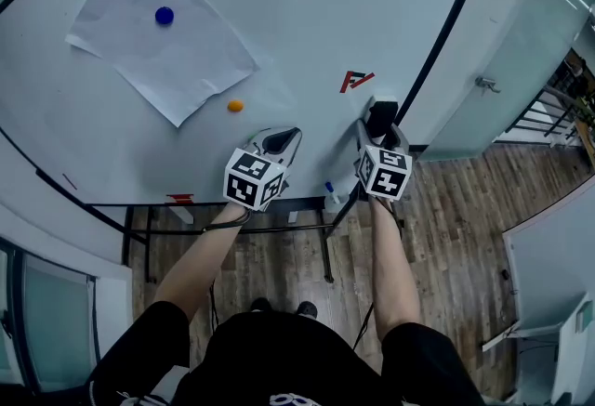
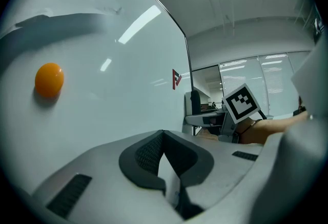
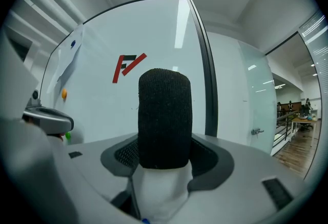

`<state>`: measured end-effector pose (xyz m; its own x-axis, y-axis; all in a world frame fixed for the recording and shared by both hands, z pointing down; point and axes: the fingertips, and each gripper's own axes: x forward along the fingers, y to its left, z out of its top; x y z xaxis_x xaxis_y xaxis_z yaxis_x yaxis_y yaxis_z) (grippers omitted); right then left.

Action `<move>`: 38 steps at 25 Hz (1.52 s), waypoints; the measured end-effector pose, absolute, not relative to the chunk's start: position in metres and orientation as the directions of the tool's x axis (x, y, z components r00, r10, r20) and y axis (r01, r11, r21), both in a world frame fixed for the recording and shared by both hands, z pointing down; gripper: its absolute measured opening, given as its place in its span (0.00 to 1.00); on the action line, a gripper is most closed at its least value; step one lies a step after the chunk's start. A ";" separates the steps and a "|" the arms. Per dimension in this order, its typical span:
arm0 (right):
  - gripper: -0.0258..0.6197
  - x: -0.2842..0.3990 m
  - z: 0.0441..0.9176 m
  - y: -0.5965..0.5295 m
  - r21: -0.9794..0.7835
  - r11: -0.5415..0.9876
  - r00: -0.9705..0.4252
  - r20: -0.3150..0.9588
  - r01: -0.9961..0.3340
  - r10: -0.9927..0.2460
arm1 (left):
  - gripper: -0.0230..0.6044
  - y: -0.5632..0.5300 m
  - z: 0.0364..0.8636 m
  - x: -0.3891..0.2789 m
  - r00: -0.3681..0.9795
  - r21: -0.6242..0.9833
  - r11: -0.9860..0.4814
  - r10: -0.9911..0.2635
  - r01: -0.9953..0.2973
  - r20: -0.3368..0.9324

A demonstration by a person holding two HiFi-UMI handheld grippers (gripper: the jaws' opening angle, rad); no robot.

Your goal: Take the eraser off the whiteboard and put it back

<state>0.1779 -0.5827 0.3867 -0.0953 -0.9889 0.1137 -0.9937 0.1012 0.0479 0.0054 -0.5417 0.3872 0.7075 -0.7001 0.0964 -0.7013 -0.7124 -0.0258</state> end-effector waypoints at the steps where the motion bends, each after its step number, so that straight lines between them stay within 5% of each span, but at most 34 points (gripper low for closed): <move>1: 0.47 0.178 0.387 -0.583 0.049 0.105 -0.099 0.115 -0.993 -0.988 | 0.06 -0.542 0.387 0.007 0.708 -0.026 -0.713 -0.699 -0.700 0.097; 38: 0.46 0.224 0.399 -0.535 0.093 0.046 -0.033 0.133 -0.995 -0.991 | 0.06 -0.531 0.393 0.078 0.783 -0.015 -0.787 -0.615 -0.617 0.094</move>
